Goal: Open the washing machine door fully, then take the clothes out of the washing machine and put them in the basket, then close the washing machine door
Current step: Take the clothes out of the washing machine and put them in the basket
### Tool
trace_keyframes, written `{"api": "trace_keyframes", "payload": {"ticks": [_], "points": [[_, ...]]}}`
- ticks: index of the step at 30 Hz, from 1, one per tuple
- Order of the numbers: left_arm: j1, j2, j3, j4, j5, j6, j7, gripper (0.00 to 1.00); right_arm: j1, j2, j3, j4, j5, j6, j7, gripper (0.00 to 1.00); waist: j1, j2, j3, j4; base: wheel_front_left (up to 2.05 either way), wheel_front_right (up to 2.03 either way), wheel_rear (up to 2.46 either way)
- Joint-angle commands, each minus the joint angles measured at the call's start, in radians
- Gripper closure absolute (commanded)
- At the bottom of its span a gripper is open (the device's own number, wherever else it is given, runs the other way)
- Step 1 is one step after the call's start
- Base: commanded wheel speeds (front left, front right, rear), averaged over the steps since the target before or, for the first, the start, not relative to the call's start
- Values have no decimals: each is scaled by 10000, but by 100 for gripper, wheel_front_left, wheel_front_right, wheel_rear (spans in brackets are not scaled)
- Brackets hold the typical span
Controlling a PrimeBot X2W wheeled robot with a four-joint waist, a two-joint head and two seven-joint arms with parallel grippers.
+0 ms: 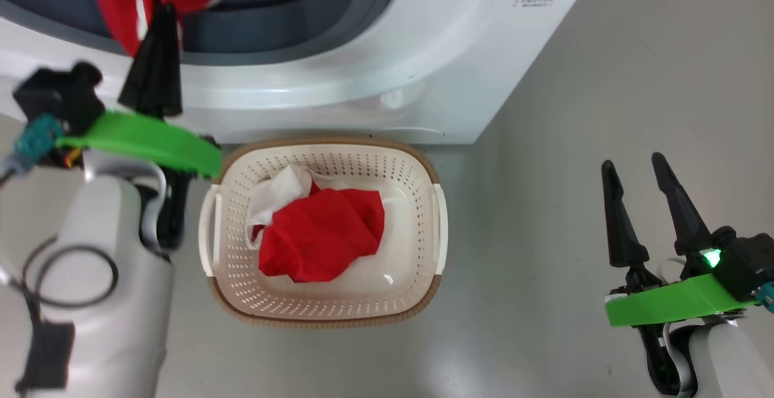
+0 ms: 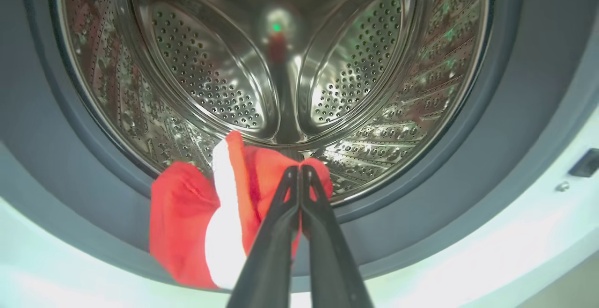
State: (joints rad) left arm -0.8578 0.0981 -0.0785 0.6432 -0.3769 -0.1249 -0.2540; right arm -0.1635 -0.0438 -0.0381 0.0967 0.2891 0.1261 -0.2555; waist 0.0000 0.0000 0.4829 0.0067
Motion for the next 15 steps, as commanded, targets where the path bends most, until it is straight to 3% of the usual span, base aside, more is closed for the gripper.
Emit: {"api": "trace_keyframes", "payload": {"ticks": [1,15], "points": [[512,289,320,-684,-87,-54,-77,100,241,-64,121,-224,-116,46,-63,0,0,0,-308,207,0,0,0],[2935,2,830,-3864,-281,-56,-77,100,682,-64,-29,-245,-157,46,-63,0,0,0,-826,298,0,0,0]]}}
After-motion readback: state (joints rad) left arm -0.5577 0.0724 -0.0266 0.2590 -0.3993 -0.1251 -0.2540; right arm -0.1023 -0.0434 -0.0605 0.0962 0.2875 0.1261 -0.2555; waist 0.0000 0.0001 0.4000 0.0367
